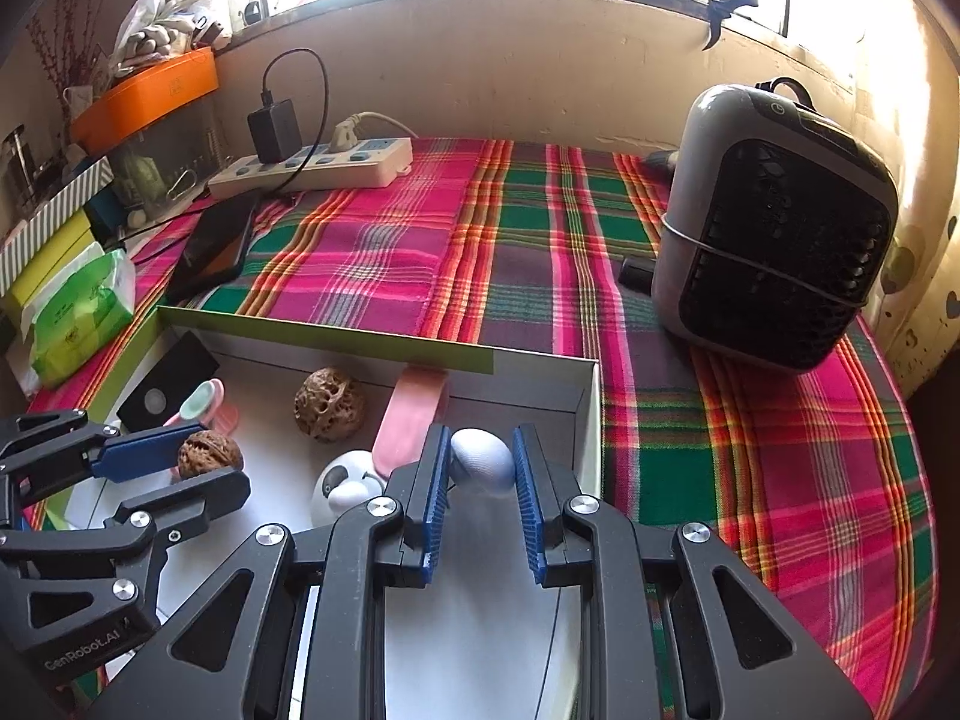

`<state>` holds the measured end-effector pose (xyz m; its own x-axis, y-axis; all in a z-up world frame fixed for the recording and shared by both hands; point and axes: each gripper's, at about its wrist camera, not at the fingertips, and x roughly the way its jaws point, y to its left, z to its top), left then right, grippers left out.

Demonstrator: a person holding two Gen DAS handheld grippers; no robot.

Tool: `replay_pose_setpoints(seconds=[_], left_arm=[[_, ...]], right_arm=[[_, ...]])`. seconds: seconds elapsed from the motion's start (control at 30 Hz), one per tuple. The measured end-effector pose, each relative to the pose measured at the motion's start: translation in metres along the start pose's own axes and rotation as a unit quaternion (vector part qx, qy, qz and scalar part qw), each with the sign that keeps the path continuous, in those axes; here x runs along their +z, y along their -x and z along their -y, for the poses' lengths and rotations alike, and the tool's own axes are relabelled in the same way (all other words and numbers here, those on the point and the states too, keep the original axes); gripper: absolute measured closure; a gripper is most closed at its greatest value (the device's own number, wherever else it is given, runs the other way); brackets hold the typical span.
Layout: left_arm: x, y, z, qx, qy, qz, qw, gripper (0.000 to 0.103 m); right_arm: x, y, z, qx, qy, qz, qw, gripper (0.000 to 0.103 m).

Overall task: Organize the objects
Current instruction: 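Lower the walnut and mushroom piece into the tray with both grippers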

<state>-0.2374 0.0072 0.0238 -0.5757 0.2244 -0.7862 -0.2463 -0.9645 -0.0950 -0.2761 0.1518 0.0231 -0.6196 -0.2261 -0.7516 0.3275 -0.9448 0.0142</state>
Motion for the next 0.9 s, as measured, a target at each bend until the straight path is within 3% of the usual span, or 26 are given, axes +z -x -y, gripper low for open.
replay_pose_setpoints(seconds=[0.9], left_arm=[[0.0027,-0.0017,0.0004,0.003,-0.003,0.001,1.0000,0.074]], right_arm=[[0.0001,-0.0042,-0.0053,-0.001,0.004,-0.003,1.000,0.080]])
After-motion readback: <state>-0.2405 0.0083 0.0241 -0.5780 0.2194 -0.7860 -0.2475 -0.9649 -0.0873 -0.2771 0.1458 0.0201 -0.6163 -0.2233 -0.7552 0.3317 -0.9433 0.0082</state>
